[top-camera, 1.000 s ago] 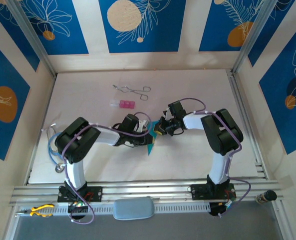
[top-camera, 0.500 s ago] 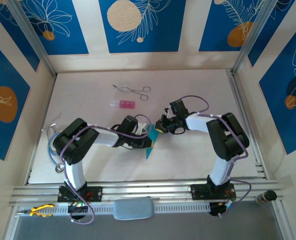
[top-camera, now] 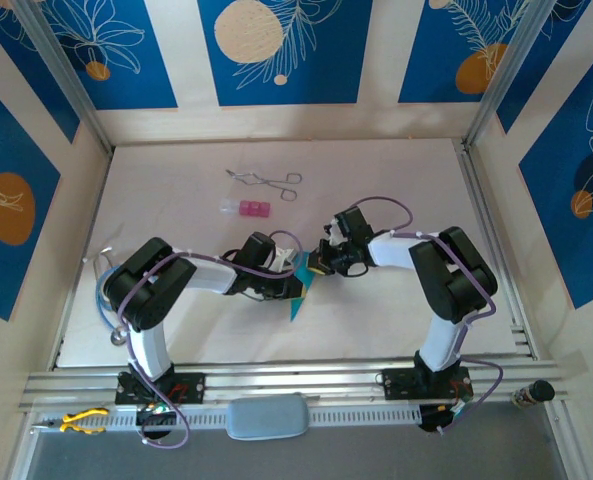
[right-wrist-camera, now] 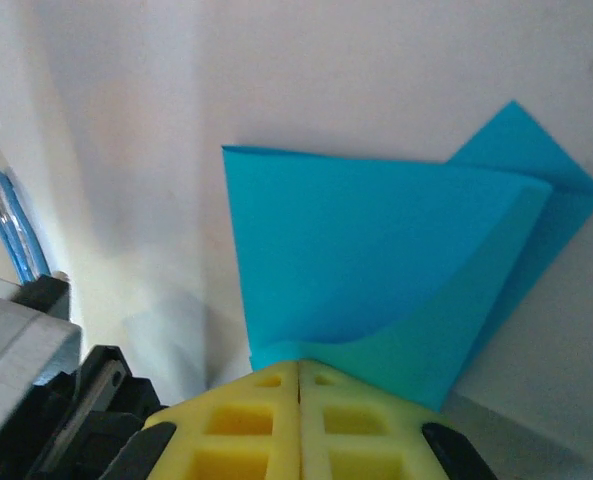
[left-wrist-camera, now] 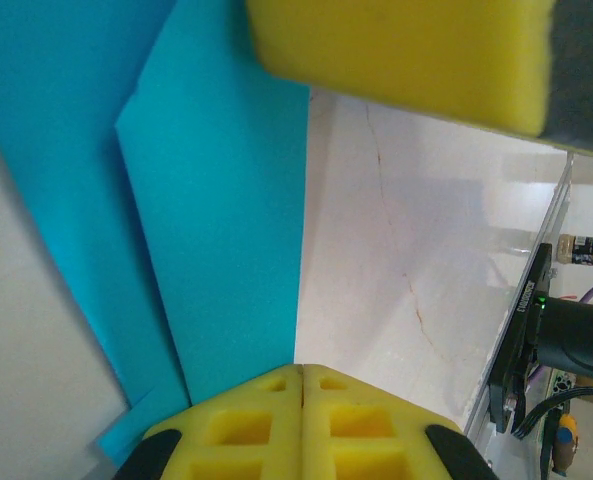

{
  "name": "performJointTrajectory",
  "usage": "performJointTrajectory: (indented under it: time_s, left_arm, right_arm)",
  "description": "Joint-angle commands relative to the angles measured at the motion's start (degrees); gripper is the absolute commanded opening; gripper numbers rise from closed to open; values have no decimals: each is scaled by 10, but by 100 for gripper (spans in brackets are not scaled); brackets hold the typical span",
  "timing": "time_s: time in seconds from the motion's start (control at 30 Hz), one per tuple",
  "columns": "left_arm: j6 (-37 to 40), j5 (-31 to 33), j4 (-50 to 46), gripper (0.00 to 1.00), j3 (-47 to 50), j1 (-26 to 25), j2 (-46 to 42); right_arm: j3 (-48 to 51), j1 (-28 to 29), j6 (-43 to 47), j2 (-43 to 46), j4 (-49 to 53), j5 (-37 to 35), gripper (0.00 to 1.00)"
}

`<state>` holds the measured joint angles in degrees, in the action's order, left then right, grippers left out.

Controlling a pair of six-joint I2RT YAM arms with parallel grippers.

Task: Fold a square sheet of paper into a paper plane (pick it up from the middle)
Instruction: Fold the wing for the fifth time at the center of the table.

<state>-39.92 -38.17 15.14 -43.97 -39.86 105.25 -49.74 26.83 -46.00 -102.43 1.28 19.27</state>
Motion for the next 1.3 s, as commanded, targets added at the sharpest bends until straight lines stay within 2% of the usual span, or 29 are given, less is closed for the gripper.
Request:
performJointTrajectory:
  time_s: [0.0, 0.17, 0.33, 0.73, 1.03, 1.27]
  left_arm:
    - [19, 7, -66, 0, 20, 1, 7]
    - [19, 2, -68, 0, 20, 0, 11]
    - [17, 2, -65, 0, 22, 1, 11]
    - [14, -1, -57, 0, 24, 1, 17]
    - [4, 1, -44, 0, 22, 1, 9]
    - [-5, 2, -33, 0, 25, 1, -2]
  right_arm:
    - [3, -10, 23, -13, 2, -12, 6]
    - [-21, -35, 24, -39, 11, -45, 6]
    - [-32, -65, 12, -66, -12, -37, 6]
    - [-64, -96, 25, -36, 17, -43, 7]
    - [-10, -60, 3, 58, 2, -36, 9]
    - [21, -10, -17, 58, -14, -32, 9]
